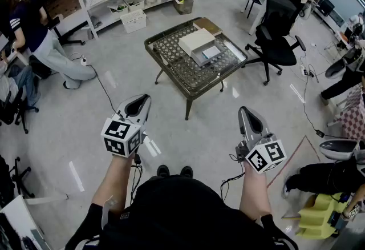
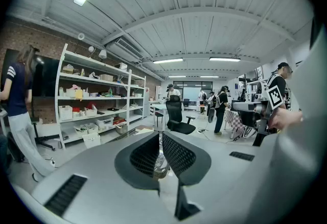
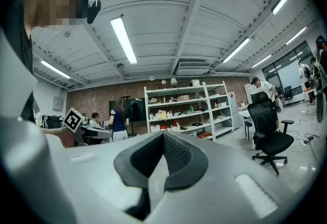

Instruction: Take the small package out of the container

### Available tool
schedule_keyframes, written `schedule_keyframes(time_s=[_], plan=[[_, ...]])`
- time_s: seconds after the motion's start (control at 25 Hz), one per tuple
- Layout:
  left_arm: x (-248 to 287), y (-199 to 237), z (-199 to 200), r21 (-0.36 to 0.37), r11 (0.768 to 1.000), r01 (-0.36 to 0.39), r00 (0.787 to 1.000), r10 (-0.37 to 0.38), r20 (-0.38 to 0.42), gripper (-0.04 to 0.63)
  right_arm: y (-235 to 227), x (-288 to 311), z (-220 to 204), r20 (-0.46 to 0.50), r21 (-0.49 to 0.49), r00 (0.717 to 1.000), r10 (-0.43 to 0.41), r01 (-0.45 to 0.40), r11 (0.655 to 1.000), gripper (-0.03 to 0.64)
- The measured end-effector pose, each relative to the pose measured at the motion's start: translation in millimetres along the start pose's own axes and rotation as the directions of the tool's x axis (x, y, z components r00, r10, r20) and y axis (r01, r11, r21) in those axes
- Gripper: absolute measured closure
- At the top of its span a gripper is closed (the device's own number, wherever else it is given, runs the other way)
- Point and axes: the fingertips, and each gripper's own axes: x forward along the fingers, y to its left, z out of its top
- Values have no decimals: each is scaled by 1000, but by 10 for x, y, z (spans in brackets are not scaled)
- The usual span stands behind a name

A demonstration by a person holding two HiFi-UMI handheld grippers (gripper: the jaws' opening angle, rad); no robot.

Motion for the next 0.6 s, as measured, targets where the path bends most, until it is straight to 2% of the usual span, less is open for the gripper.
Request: schedule_keyframes(time_s=[0.6], plan=[[121,-319,-56,-24,1000,2,1000,-3,-25,570,-268,-208,17,14,16,1000,-6,6,1000,611]])
